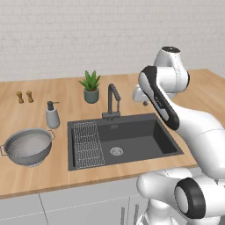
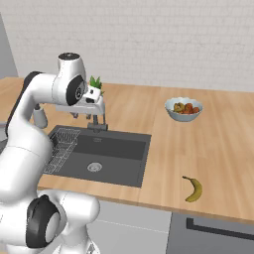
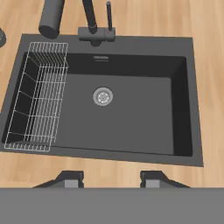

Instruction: Put the colander in the sink, put the banana in the colander, and turn on the sink faucet and pour water over the colander.

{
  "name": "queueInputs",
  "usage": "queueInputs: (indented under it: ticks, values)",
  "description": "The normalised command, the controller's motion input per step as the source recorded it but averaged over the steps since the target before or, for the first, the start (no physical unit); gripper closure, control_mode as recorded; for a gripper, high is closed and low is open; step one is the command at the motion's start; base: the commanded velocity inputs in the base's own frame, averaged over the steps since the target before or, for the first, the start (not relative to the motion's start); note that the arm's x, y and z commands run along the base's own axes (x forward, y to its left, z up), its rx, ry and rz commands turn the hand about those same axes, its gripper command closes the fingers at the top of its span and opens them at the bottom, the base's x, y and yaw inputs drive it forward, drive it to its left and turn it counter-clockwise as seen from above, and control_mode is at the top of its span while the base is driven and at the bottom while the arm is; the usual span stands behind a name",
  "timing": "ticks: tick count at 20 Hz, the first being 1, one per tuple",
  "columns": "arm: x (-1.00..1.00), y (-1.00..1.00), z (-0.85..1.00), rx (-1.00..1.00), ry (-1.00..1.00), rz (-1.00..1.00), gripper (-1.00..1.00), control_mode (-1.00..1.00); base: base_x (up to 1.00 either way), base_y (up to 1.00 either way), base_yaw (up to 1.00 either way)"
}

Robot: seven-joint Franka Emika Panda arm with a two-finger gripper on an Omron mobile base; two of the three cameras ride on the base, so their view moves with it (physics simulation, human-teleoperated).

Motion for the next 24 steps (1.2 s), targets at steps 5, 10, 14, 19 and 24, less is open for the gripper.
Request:
queueInputs:
  ticks: [5, 10, 14, 19, 24]
  values:
    - [-0.36, 0.09, 0.0, 0.0, -0.04, 0.01, -1.0, -1.0, 0.0, 0.0, 0.0]
    - [-0.78, 0.56, -0.12, 0.0, 0.0, 0.01, -1.0, -1.0, 0.0, 0.0, 0.0]
    - [-0.63, 0.72, -0.19, 0.0, 0.0, 0.0, -1.0, -1.0, 0.0, 0.0, 0.0]
    - [-0.25, 0.68, -0.24, 0.08, 0.0, 0.0, -1.0, -1.0, 0.0, 0.0, 0.0]
    - [0.0, 0.69, -0.27, 0.12, 0.0, 0.0, -1.0, -1.0, 0.0, 0.0, 0.0]
